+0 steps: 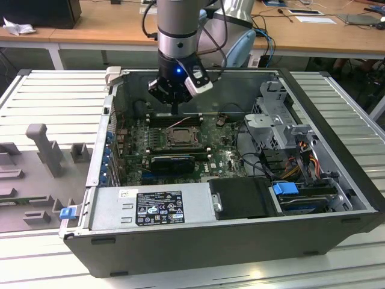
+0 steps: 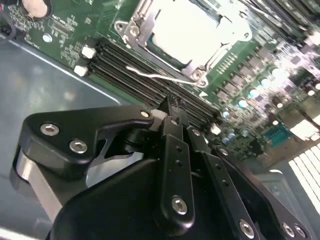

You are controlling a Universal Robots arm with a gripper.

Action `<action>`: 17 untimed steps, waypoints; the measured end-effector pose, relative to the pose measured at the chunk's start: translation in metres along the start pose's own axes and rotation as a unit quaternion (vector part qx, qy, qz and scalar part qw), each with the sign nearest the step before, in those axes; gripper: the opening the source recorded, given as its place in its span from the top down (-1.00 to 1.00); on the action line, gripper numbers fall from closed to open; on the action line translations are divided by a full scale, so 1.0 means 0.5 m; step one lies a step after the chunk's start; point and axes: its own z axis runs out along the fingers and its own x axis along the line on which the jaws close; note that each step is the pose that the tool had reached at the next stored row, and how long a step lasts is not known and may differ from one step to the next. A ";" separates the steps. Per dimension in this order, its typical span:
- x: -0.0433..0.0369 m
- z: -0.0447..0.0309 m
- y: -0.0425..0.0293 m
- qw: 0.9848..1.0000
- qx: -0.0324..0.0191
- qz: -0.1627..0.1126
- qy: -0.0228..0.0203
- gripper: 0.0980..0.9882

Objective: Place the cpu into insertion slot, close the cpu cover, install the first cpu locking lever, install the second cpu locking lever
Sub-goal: 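Install the first cpu locking lever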

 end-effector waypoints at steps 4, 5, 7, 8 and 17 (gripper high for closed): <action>-0.019 0.017 -0.003 1.000 0.000 0.000 0.000 0.98; -0.022 0.020 -0.003 1.000 0.000 0.000 0.000 0.98; -0.024 0.025 -0.004 1.000 0.000 0.000 -0.004 0.98; -0.024 0.026 -0.004 1.000 0.000 -0.001 -0.007 0.98; -0.032 0.039 0.002 1.000 0.001 -0.001 -0.010 0.98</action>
